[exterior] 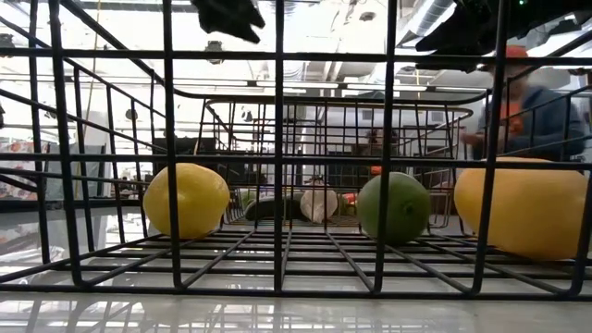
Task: Sort produce into baskets
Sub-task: Put the corn into the top wire basket
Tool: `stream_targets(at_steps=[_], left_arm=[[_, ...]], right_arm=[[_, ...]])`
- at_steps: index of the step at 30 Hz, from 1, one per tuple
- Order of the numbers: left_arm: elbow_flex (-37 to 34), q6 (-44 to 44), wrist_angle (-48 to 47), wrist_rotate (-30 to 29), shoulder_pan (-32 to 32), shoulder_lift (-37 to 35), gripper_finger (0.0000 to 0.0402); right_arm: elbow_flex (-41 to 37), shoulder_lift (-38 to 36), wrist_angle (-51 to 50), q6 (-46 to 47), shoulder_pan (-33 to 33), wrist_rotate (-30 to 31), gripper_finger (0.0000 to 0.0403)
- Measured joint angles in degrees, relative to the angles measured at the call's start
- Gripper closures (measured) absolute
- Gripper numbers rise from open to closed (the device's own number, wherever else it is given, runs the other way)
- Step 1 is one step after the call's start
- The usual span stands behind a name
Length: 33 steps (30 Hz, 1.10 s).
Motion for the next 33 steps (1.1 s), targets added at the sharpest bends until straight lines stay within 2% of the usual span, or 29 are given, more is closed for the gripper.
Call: stream_targets(at_steps=[15,19,26,33], left_arm=[[-9.4,12.59,1.27,15.06,27.28,0.09,0.012],[-10.41,14.85,2.35,16.47,33.04,0.09,0.012],[-13.21,20.53,6.17,17.89,37.98,2.67,0.012],[-11.99,28.08,10.6,17.6,38.38,14.55,0.012]], right_arm=[[0.0,0.0,-0.24,-0.28,-0.02,0.02,0.0078],[0.0,0.0,-0.15,-0.33,-0.02,0.04,0.0079],[0.0,-0.01,0.3,-0.48,-0.02,0.09,0.0079],[0.0,0.0,0.01,-0.46,-0.02,0.13,0.0079]])
